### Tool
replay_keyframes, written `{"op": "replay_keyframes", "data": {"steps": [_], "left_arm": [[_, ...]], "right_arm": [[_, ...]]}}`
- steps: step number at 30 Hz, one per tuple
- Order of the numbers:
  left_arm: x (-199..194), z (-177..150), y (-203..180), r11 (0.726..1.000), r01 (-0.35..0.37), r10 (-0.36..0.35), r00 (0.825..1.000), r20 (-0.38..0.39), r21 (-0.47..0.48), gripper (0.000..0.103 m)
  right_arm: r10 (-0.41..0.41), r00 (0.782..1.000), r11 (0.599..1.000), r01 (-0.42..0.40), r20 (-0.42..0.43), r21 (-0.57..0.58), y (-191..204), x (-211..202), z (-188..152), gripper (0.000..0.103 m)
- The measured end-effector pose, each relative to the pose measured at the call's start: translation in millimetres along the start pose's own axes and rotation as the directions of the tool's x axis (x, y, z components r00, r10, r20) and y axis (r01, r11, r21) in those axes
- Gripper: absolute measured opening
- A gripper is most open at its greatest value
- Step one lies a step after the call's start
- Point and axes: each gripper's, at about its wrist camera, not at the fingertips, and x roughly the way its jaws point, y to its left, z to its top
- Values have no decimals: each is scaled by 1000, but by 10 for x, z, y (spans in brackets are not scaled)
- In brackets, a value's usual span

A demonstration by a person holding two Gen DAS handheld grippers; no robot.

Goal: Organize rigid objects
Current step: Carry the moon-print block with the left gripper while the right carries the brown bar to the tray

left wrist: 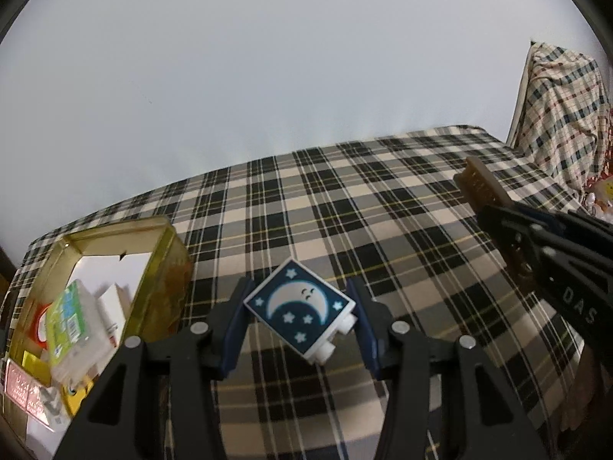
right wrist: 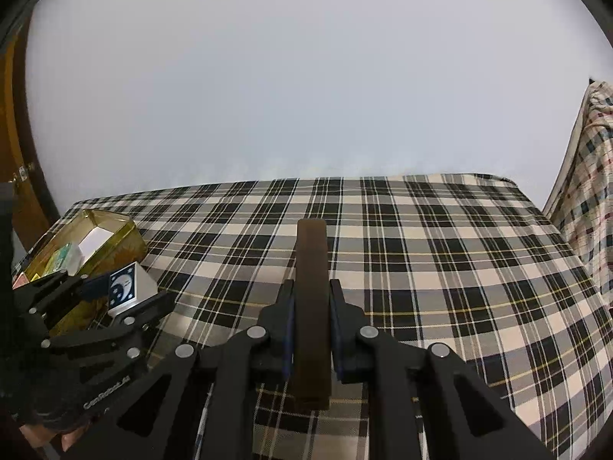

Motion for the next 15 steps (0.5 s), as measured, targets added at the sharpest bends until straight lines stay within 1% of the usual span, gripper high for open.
{"op": "replay_keyframes", "data": {"steps": [4, 10, 13, 15], "left_arm": [[-112, -45, -4, 1000, 7, -7, 1000, 28, 13, 49], [-285, -127, -7, 1000, 4, -7, 997, 76, 31, 49], [-366, -179, 36, 999, 9, -12, 996, 87, 31, 49], [-414, -205, 55, 1000, 10, -13, 995, 95, 30, 49]], "right_arm": [[-4, 999, 1000, 4, 51, 3, 15, -114, -44, 17], [-14, 997, 999, 11, 78, 37, -14, -202, -94, 17], [-21, 996, 999, 18, 84, 36, 20, -237, -117, 17], [-37, 994, 999, 34, 105, 22, 77, -292, -135, 17]]}}
